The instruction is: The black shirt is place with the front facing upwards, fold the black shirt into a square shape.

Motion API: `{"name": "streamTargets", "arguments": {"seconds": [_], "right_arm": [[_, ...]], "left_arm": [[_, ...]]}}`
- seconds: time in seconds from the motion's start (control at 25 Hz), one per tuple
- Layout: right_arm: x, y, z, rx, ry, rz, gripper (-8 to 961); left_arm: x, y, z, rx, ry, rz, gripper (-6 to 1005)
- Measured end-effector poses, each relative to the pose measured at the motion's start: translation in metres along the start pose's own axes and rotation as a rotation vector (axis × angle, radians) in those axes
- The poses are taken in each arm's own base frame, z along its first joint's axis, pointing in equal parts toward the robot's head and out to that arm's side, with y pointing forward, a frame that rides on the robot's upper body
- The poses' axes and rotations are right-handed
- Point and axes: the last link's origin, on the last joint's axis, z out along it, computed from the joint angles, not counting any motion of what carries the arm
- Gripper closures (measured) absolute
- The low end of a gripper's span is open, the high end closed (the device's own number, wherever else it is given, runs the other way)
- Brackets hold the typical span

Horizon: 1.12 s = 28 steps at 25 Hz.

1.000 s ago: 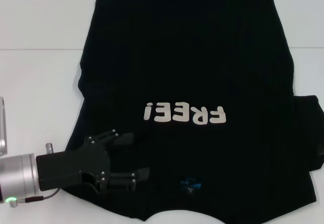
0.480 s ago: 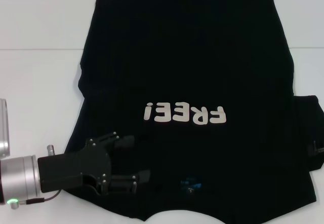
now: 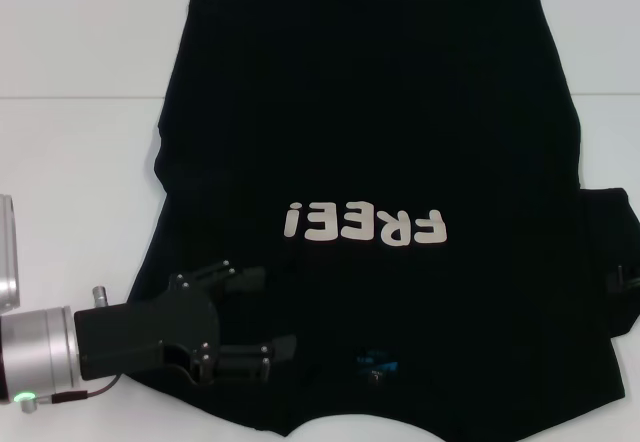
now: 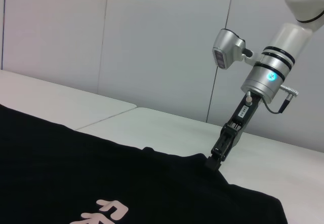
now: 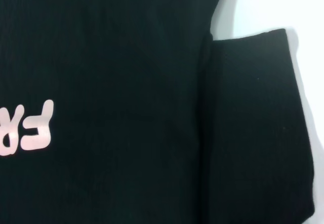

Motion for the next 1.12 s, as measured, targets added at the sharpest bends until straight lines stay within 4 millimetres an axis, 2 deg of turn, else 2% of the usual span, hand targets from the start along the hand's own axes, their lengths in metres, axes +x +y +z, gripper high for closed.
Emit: {"name": "streamTargets", "arguments": {"seconds": [0.56,0.8,1.12], "right_arm": [[-0.006,0.01,0.006,0.031,0.012,-0.059,177],[-0.008,0.012,0.006,0.051,0.021,-0.066,391],[-0.011,0.015,0.006,0.056,0.021,-0.082,774]], "left_arm": [[0.0,-0.001,0.002,0.002,-0.004,-0.022,70],[0.0,-0.001,0.002,0.001,-0.006,-0.022,71],[-0.001,0.0,0.002,0.0,-0.008,-0.024,73]]}}
